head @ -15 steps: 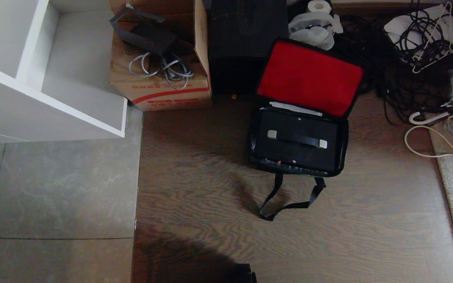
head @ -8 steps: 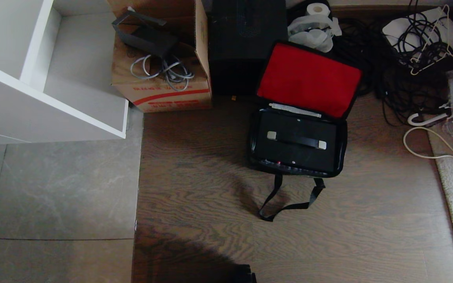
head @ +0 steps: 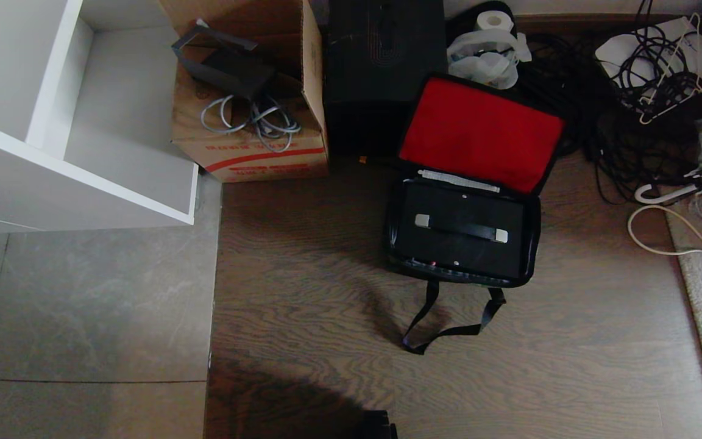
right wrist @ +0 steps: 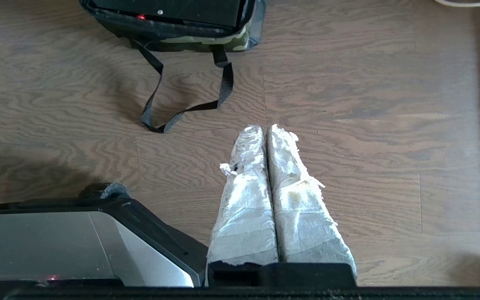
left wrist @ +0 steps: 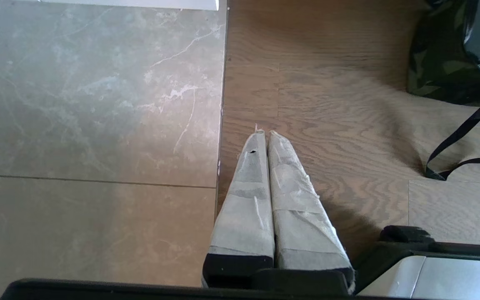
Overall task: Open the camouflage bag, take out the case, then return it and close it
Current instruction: Grip the handle
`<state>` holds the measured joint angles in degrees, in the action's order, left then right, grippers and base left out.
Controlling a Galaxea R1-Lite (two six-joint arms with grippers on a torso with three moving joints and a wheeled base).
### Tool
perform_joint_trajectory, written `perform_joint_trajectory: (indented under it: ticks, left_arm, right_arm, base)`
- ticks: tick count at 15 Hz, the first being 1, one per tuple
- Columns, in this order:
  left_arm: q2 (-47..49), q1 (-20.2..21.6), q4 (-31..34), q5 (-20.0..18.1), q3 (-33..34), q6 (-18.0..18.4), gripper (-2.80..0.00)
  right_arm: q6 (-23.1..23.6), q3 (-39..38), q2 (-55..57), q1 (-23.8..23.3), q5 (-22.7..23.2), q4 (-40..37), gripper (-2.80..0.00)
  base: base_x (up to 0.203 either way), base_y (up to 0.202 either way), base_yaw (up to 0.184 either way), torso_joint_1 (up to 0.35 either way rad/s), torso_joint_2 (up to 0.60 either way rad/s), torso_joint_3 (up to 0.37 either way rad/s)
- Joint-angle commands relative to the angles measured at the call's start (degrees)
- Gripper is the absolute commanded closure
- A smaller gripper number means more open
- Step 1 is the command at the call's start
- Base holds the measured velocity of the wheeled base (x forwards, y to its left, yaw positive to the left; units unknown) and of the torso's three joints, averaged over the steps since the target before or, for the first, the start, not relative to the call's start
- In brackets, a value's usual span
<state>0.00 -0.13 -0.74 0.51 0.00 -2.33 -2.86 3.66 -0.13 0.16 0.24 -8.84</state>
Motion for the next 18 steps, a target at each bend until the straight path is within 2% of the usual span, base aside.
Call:
perform_joint_trajectory:
  ticks: [1,18]
  left_arm:
    - [0.0,0.0,-0.1,0.0,0.1,0.0,0.0]
    - [0.0,0.0,0.0,0.0,0.1,0.0,0.0]
  right_arm:
    - [0.0,0.0,0.1,0.0,0.0,0.0,0.0]
    - [0.0,0.0,0.1,0.0,0.0,0.0,0.0]
  base:
    - [0.0,0.0,0.0,0.0,0.0,0.0]
    - [0.0,0.0,0.0,0.0,0.0,0.0]
